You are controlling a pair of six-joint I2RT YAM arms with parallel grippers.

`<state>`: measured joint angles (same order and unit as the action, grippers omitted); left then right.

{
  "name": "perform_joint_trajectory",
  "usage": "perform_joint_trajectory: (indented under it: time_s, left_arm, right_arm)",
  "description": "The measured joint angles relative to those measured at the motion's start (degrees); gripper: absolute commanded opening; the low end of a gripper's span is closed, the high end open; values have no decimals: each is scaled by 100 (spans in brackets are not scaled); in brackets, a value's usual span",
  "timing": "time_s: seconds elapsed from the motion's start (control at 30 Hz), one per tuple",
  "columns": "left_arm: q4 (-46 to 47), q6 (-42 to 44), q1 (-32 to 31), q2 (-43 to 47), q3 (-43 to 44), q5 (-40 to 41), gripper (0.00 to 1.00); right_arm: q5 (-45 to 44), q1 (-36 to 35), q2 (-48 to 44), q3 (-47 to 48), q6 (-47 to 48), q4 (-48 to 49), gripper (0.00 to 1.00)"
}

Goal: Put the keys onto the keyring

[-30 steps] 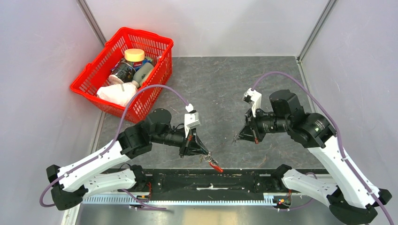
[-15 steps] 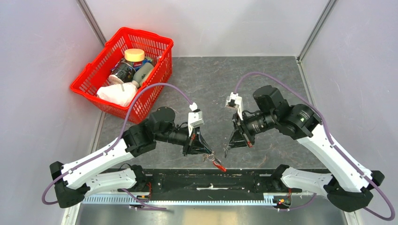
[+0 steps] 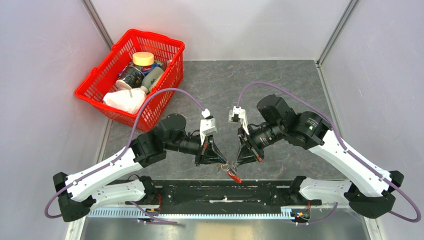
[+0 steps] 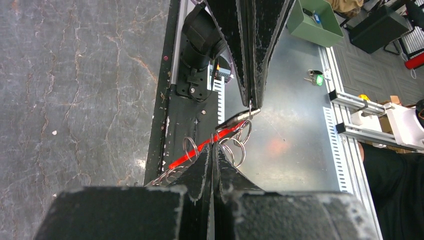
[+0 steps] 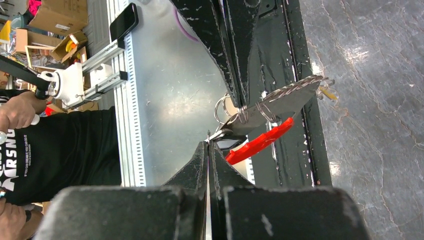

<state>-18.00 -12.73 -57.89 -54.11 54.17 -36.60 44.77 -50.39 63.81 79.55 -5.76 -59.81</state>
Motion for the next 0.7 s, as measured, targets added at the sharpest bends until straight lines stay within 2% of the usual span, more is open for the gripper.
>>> perform_joint_trajectory:
  time_s: [0.7]
  left_arm:
    - [188, -4, 0, 149, -2, -22, 2]
  right_arm:
    - [-481, -264, 168, -79, -203, 339, 0]
